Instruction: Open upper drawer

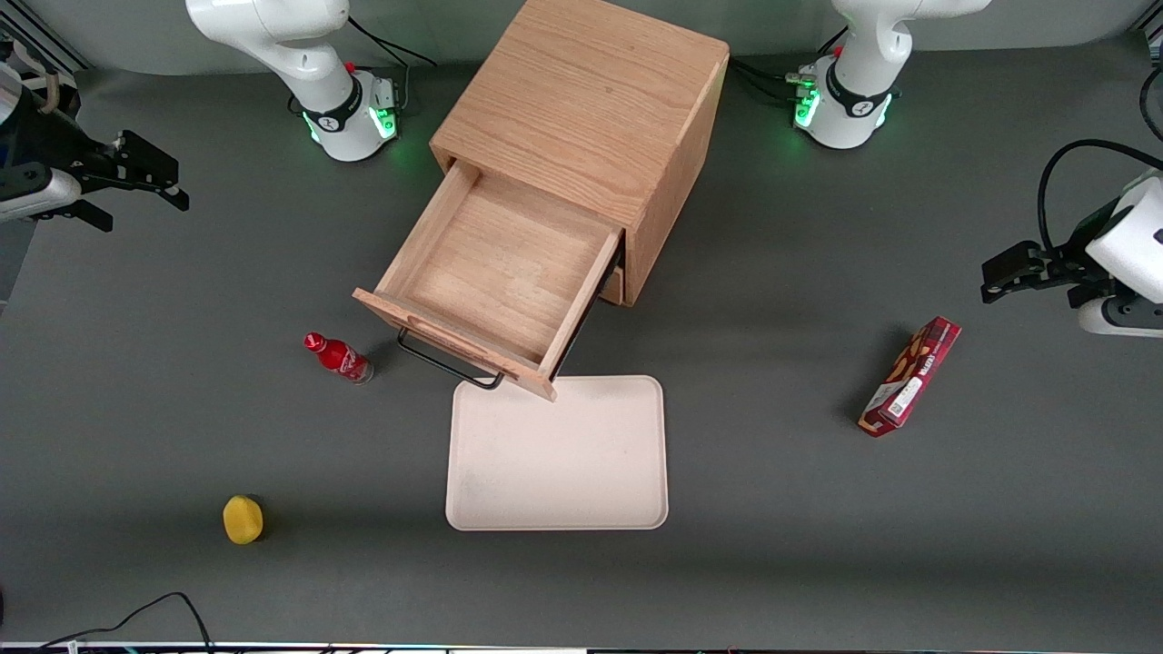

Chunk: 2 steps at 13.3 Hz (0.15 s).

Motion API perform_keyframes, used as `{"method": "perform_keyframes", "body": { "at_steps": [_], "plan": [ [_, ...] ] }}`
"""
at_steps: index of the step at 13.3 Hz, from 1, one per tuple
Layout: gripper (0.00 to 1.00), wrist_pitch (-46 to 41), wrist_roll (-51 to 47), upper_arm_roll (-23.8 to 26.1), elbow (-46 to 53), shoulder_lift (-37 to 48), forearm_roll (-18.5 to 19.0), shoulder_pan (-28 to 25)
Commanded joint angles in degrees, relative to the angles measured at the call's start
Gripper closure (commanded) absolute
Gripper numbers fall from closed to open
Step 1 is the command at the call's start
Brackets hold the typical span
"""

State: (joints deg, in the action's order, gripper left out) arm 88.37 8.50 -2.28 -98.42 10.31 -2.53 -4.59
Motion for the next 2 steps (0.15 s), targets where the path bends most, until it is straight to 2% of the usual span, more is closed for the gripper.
{"method": "perform_keyframes", "body": {
  "at_steps": [1, 2],
  "plan": [
    [0.0, -1.53, -3.75, -0.71, 3.24, -1.96, 1.12, -1.39],
    [0.0, -1.53, -4.1, -0.62, 3.24, -1.96, 0.86, -1.3]
  ]
}}
